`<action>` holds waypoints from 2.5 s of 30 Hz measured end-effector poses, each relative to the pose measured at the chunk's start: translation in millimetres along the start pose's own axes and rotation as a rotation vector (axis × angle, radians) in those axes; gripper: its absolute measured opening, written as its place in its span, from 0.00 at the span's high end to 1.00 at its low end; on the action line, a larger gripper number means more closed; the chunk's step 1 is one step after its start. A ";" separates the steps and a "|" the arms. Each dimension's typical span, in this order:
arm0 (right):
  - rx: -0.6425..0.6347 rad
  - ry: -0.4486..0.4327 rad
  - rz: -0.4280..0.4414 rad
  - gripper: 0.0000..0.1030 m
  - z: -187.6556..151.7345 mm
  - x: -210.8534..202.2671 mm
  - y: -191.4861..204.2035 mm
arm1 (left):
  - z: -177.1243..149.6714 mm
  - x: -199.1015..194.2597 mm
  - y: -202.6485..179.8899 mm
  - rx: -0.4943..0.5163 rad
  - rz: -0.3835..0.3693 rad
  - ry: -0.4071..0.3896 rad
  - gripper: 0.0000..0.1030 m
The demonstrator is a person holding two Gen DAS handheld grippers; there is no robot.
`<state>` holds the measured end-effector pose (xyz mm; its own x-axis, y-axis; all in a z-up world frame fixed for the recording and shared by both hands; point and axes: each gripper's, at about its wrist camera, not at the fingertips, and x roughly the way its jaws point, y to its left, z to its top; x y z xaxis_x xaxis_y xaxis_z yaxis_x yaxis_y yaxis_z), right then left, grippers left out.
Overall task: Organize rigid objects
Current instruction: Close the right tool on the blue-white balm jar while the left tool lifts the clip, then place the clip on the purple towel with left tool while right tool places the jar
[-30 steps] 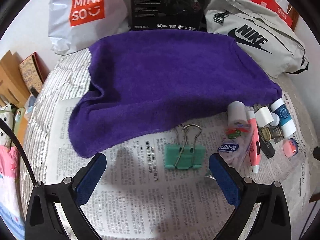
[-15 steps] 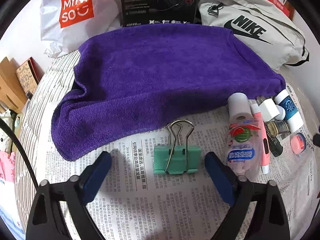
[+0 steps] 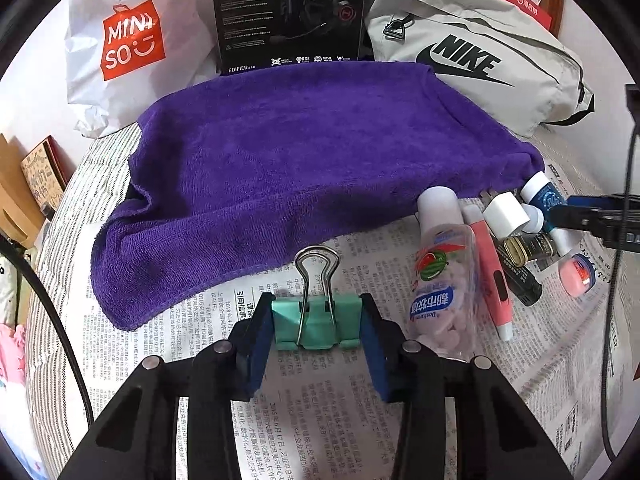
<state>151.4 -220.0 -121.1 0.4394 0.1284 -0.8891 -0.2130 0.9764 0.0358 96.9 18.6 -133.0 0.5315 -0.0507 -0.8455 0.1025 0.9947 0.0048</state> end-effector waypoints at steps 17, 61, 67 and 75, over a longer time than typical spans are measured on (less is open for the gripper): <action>-0.036 0.016 -0.016 0.65 6.8 35.5 -1.6 | 0.9 1.3 -0.7 0.000 -0.007 0.000 0.62; -0.140 -0.065 0.209 0.65 95.6 4.2 28.2 | 117.8 -16.5 49.4 -0.076 -0.109 -0.075 0.62; -0.158 -0.054 0.219 0.65 135.5 35.1 45.6 | 145.5 21.9 68.1 -0.127 -0.116 -0.060 0.62; -0.163 0.007 0.178 0.65 168.9 89.1 57.9 | 163.6 71.5 78.0 -0.145 -0.117 0.006 0.62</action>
<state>325.6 -122.7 -121.2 0.3765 0.2946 -0.8783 -0.4251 0.8973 0.1188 280.6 77.9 -105.8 0.5183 -0.1663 -0.8389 0.0404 0.9846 -0.1701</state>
